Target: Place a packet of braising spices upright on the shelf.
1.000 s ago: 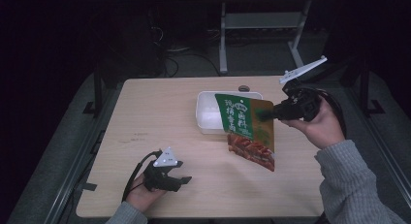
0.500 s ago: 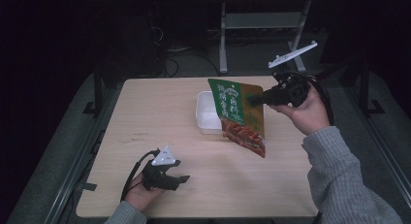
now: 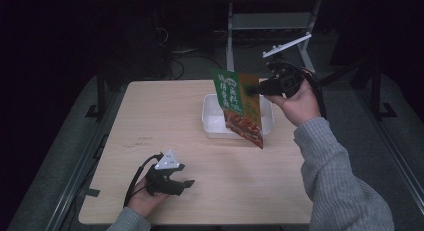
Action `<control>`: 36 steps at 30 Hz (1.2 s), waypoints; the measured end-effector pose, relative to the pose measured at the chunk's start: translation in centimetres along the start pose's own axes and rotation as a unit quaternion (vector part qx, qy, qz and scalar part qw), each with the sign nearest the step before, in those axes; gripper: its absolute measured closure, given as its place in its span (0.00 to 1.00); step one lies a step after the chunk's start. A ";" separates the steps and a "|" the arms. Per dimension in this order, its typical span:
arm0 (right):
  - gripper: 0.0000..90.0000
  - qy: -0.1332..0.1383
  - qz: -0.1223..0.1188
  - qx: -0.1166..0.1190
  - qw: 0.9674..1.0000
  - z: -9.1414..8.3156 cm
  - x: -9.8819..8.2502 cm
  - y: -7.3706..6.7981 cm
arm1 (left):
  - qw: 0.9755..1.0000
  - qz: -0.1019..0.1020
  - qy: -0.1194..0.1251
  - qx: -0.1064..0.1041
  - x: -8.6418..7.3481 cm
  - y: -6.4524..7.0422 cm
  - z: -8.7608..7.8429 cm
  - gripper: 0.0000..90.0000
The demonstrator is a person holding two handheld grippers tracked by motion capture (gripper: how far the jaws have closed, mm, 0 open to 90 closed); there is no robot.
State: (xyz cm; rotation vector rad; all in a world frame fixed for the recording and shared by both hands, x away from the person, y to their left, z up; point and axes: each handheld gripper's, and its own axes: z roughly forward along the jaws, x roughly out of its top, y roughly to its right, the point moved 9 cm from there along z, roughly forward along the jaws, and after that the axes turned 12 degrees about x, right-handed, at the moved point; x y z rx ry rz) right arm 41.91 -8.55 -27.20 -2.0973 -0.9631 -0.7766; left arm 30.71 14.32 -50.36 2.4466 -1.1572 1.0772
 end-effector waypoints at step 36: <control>1.00 0.042 0.005 -0.069 0.997 6.1 3.1 4.0 | 1.000 -0.010 0.008 0.002 0.1 -0.6 -0.2 0.36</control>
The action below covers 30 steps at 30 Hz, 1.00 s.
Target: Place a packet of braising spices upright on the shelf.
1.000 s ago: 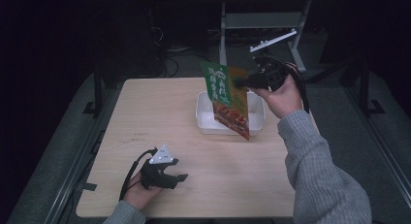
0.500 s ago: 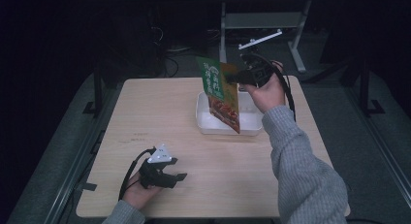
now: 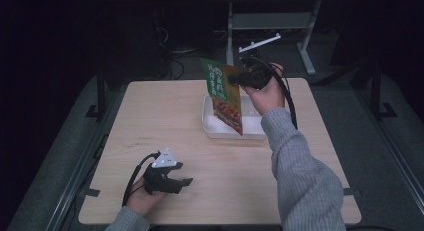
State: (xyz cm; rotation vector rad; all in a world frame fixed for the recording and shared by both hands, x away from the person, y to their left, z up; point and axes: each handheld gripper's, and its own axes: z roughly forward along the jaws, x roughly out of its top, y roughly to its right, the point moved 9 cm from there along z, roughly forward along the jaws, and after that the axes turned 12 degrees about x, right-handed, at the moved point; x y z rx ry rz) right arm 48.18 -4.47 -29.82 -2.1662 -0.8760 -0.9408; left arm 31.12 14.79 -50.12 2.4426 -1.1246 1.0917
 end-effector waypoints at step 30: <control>1.00 0.035 -0.039 -0.037 0.998 3.2 -0.8 1.9 | 1.000 -0.010 0.007 -0.003 0.1 -0.2 -0.1 0.36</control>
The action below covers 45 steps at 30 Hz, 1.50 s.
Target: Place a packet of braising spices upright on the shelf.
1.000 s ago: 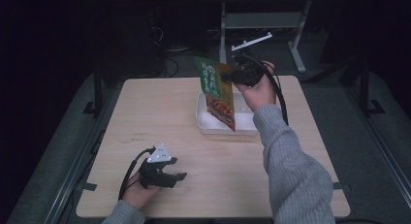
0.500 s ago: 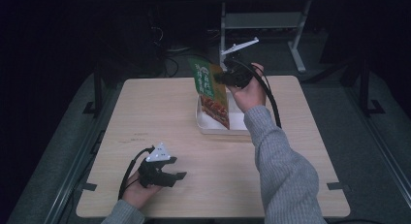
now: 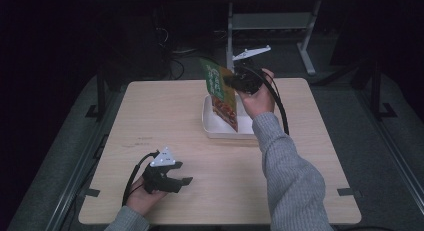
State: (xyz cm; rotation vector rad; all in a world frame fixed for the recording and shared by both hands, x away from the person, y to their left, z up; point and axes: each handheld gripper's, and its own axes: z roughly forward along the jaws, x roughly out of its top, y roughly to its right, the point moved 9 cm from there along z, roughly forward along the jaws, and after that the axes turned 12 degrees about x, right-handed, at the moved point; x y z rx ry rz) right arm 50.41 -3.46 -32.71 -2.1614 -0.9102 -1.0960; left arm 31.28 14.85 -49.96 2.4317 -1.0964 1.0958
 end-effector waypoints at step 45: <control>0.97 -0.028 0.007 -0.003 1.000 0.7 -0.4 1.1 | 1.000 -0.008 0.005 -0.003 0.1 0.0 -0.1 0.36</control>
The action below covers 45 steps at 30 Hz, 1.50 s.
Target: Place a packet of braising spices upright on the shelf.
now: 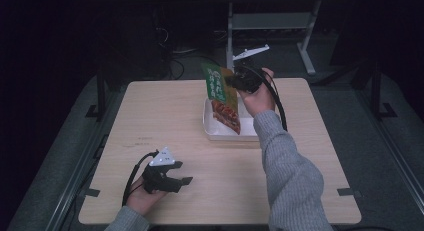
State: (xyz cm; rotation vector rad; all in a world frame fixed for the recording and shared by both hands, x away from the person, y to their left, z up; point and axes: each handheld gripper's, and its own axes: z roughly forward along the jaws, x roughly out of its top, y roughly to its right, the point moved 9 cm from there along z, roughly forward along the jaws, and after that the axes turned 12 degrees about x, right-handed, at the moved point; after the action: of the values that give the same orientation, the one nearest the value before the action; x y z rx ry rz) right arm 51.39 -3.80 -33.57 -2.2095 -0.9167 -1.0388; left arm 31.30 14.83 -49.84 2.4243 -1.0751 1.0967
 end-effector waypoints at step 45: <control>0.99 -0.078 -0.027 -0.025 0.996 2.4 -3.3 -0.1 | 1.000 -0.005 0.000 0.002 -0.1 -0.4 -0.1 0.35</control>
State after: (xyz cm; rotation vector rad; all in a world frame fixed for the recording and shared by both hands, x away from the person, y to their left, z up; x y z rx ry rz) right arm 50.77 -3.22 -37.58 -2.3455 -1.0332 -0.9325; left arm 31.48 15.20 -49.77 2.4306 -1.0591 1.0973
